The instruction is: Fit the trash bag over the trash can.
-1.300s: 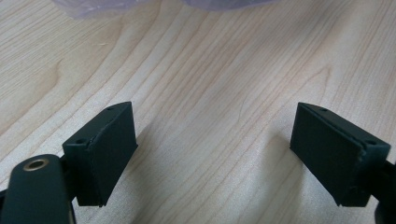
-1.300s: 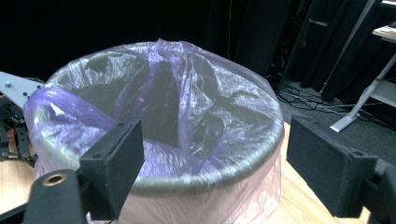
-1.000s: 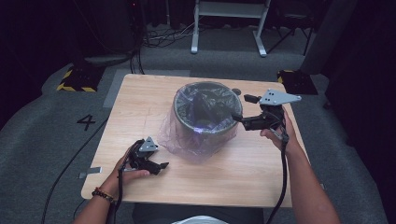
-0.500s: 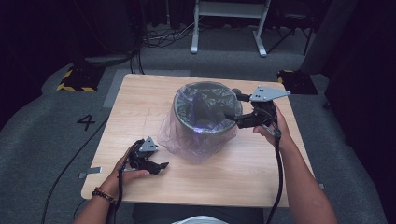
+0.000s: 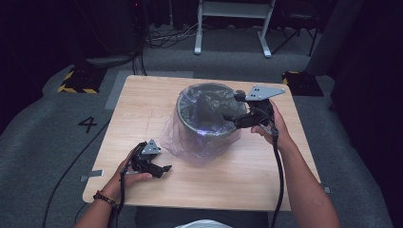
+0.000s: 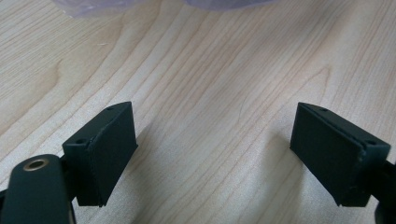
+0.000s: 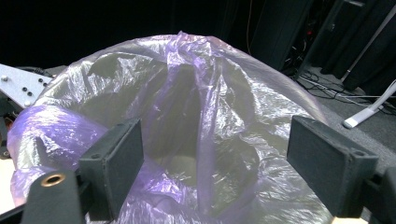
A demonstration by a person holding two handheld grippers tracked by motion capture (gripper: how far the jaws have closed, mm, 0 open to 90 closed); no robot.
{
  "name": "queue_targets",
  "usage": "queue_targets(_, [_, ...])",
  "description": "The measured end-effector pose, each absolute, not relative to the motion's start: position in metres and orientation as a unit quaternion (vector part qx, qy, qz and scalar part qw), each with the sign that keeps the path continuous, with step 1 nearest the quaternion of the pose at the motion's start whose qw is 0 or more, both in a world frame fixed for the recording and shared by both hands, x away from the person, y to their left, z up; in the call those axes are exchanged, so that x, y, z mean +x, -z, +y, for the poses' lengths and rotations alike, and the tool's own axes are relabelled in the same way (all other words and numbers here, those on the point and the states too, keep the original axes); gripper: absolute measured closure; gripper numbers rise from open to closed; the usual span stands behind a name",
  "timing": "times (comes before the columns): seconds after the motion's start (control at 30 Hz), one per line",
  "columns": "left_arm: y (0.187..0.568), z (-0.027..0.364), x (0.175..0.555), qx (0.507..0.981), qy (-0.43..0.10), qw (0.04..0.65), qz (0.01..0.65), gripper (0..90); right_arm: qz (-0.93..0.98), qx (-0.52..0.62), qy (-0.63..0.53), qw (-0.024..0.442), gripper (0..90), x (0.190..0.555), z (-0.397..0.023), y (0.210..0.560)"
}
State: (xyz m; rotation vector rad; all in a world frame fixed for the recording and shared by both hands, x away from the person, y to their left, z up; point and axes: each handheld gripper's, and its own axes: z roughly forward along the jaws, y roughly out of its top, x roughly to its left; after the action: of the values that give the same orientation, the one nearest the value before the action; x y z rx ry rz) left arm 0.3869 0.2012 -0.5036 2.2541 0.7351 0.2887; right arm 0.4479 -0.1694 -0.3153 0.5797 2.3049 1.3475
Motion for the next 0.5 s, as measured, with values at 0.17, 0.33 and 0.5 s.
queue_targets(0.17, [0.504, 0.201, 0.387, 0.878, -0.112, 0.368, 0.286, 14.2, 0.827, 0.208, -0.483, 0.197, 18.9, 0.449, -0.165, 0.315])
queue_targets(0.33, [0.504, 0.201, 0.387, 0.878, -0.112, 0.368, 0.286, 14.2, 0.833, 0.210, -0.475, 0.188, 18.4, 0.452, -0.160, 0.316])
queue_targets(0.5, [0.503, 0.201, 0.387, 0.878, -0.112, 0.367, 0.286, 14.2, 0.840, 0.212, -0.465, 0.184, 18.3, 0.454, -0.155, 0.316])
